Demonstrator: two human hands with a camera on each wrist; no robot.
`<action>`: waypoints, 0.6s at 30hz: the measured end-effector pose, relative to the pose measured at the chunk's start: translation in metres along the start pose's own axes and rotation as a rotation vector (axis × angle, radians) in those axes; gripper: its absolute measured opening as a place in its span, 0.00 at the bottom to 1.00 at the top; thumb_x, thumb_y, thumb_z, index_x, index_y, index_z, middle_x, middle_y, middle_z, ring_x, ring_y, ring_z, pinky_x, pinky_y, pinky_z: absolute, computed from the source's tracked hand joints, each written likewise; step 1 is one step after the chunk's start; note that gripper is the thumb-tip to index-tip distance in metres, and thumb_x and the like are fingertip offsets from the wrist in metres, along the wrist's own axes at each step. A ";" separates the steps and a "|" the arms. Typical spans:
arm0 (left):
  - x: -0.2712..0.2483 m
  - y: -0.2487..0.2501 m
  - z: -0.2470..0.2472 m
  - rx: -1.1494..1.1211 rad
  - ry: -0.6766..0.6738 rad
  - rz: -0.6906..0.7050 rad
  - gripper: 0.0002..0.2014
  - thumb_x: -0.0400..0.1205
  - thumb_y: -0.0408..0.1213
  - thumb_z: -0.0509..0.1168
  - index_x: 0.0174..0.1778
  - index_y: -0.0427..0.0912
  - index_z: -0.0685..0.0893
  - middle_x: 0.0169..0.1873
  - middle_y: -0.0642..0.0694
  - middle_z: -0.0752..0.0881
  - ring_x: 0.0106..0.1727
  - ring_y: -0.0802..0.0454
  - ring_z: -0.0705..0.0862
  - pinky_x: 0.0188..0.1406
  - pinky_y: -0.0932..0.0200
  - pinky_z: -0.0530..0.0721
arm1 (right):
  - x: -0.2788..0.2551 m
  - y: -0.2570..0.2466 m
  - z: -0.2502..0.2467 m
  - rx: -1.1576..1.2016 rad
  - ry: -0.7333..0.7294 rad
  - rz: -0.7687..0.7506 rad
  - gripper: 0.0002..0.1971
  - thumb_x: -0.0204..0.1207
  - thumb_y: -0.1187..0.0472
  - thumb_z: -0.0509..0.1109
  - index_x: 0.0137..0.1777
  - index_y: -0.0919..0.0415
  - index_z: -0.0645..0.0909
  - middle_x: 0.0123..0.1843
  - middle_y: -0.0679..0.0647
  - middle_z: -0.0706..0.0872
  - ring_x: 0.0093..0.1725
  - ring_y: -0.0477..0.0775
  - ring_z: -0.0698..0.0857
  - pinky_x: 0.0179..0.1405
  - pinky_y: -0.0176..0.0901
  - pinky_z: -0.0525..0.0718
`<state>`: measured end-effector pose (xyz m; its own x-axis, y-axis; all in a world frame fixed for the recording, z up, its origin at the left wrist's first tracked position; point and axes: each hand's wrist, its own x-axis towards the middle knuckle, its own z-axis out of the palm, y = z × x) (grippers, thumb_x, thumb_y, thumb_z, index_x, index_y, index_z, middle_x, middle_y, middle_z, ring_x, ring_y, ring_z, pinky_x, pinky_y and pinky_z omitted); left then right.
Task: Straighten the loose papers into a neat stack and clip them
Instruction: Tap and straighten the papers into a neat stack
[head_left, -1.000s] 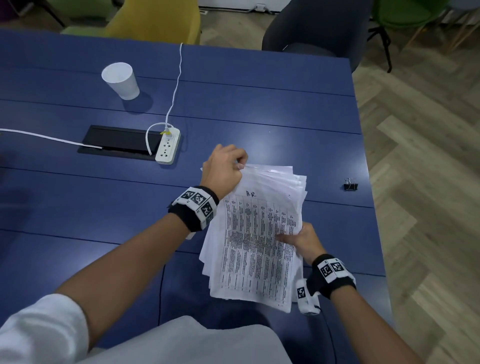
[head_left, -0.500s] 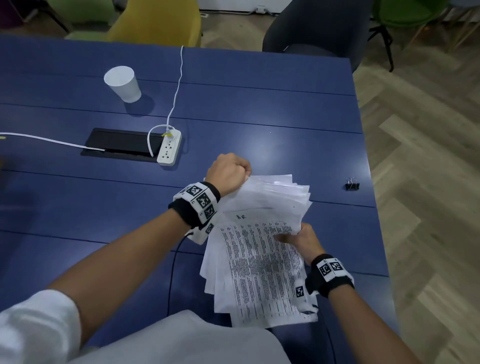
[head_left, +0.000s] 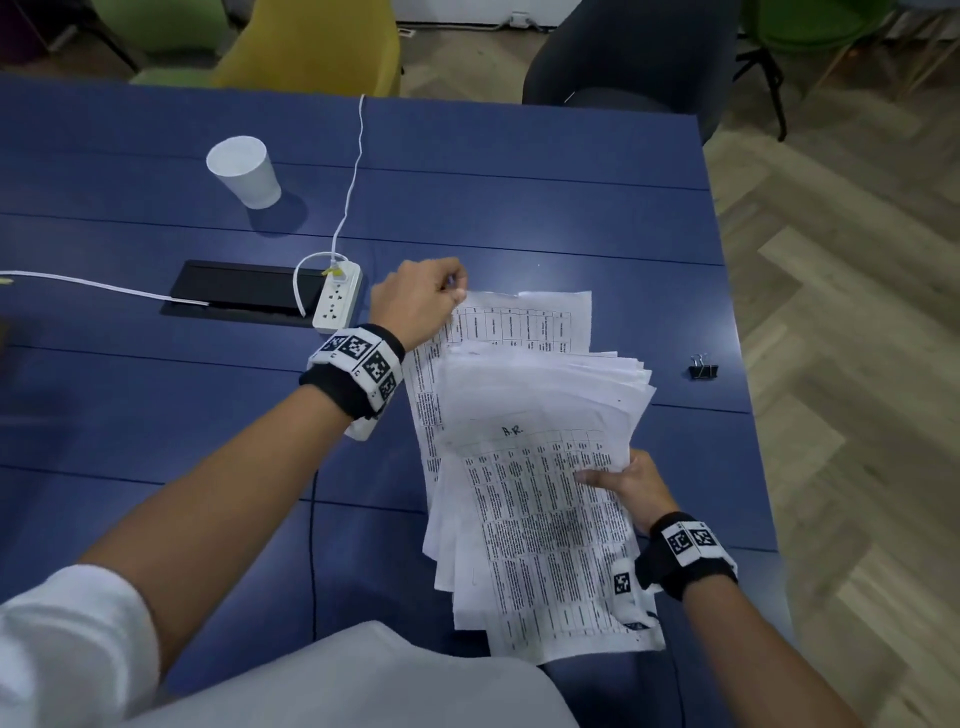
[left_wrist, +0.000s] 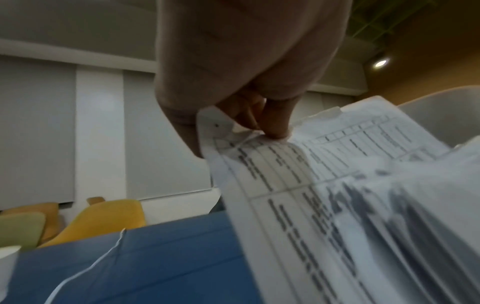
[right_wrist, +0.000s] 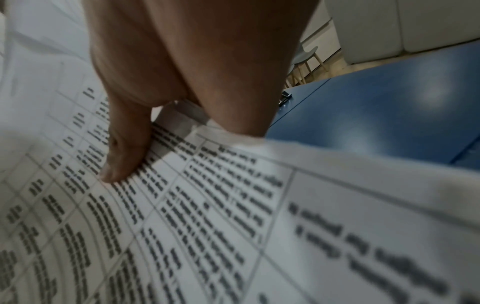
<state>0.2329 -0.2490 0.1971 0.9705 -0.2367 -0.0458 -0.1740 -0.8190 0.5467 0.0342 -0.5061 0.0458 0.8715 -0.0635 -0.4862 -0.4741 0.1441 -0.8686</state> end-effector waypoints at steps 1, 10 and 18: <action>0.002 -0.009 0.005 -0.024 -0.030 -0.007 0.05 0.75 0.46 0.64 0.35 0.58 0.76 0.33 0.58 0.83 0.45 0.46 0.84 0.52 0.45 0.83 | 0.000 0.001 -0.002 -0.003 0.007 0.012 0.18 0.63 0.75 0.80 0.54 0.71 0.85 0.49 0.61 0.92 0.52 0.60 0.91 0.49 0.42 0.88; -0.053 -0.077 0.068 -1.002 -0.277 -0.318 0.19 0.67 0.33 0.76 0.54 0.39 0.85 0.45 0.45 0.92 0.49 0.46 0.90 0.45 0.54 0.89 | -0.004 0.013 -0.012 0.027 0.060 0.106 0.22 0.64 0.69 0.82 0.58 0.68 0.83 0.55 0.58 0.91 0.57 0.55 0.89 0.60 0.46 0.83; -0.070 -0.070 0.119 -0.799 0.037 -0.427 0.04 0.79 0.30 0.70 0.44 0.34 0.90 0.34 0.44 0.90 0.27 0.59 0.85 0.33 0.61 0.85 | -0.001 0.027 0.019 -0.097 0.125 0.202 0.24 0.58 0.66 0.86 0.55 0.68 0.84 0.51 0.57 0.91 0.54 0.56 0.88 0.61 0.48 0.82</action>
<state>0.1575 -0.2368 0.0628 0.9331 0.0322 -0.3583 0.3561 -0.2232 0.9074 0.0226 -0.4829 0.0248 0.7384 -0.1654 -0.6538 -0.6521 0.0716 -0.7547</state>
